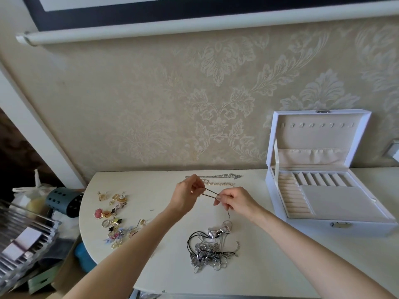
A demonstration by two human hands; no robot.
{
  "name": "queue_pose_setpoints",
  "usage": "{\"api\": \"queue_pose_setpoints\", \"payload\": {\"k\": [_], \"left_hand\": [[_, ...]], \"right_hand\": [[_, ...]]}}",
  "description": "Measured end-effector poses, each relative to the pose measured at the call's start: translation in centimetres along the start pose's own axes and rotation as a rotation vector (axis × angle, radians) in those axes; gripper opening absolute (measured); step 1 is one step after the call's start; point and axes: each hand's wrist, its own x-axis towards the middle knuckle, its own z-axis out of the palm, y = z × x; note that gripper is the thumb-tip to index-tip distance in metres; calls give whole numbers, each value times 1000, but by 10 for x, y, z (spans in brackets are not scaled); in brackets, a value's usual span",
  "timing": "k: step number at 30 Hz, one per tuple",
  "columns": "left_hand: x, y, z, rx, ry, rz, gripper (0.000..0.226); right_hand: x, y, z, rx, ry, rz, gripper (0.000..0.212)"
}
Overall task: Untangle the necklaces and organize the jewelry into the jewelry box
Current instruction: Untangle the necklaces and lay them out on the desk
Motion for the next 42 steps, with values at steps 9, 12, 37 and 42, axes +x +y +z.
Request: {"api": "queue_pose_setpoints", "payload": {"k": [9, 12, 37, 42], "left_hand": [[1, -36, -18, -110, 180, -349, 5], [0, -46, -21, -111, 230, -404, 5], [13, 31, 12, -338, 44, 8, 31], [7, 28, 13, -397, -471, -163, 42]], "right_hand": [[2, 18, -19, -151, 116, 91, 25], [4, 24, -25, -213, 149, 123, 27], [11, -31, -10, 213, 53, -23, 10], [13, -30, -13, 239, 128, -31, 17]]}}
